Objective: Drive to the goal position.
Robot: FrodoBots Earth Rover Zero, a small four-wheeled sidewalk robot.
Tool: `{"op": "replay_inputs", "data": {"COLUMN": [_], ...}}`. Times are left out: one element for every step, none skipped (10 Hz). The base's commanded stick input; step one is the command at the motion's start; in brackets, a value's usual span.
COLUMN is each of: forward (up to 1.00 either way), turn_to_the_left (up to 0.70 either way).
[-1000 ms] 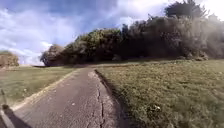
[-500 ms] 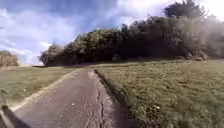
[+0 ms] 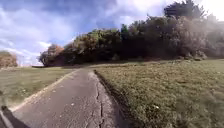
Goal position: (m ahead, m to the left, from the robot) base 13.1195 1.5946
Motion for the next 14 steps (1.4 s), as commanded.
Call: {"op": "replay_inputs", "data": {"forward": [0.0, 0.03, 0.47, 0.7, 0.7, 0.7, 0.7, 0.7, 0.7, 0.7, 0.7, 0.7, 0.7, 0.7], "turn_to_the_left": [0.0, 0.0, 0.0, 0.0, 0.0, 0.0, 0.04, 0.14, 0.28, 0.03, 0.0, 0.0, 0.0, 0.0]}}
